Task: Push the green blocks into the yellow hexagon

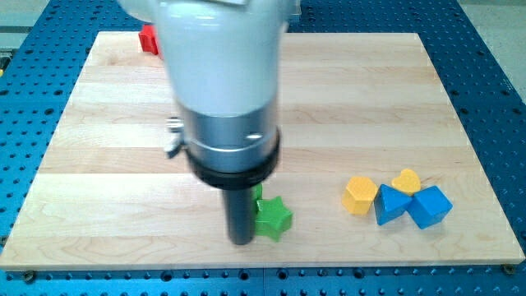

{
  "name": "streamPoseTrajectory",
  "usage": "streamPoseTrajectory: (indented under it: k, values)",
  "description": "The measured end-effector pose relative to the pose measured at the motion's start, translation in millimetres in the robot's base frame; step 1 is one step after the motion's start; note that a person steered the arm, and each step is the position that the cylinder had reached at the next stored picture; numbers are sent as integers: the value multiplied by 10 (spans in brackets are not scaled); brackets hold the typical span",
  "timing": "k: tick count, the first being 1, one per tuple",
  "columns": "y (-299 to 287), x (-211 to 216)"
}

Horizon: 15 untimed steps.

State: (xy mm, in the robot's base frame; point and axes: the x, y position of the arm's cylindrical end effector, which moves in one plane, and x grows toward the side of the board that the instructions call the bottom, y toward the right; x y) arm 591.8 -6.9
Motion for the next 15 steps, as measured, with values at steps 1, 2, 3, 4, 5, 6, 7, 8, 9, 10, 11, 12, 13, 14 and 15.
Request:
streamPoseTrajectory:
  k: [1, 2, 3, 4, 5, 6, 7, 8, 9, 10, 11, 12, 13, 14, 15]
  values:
    - [986, -133]
    - [462, -101]
    - [604, -334]
    - [926, -366]
    - [936, -211]
    - [25, 185]
    - [-882, -24]
    - [-239, -271]
    - [-57, -391]
    - [246, -637]
    - [356, -845]
    - [756, -986]
    - [1063, -986]
    - [484, -1206]
    - [-530, -1327]
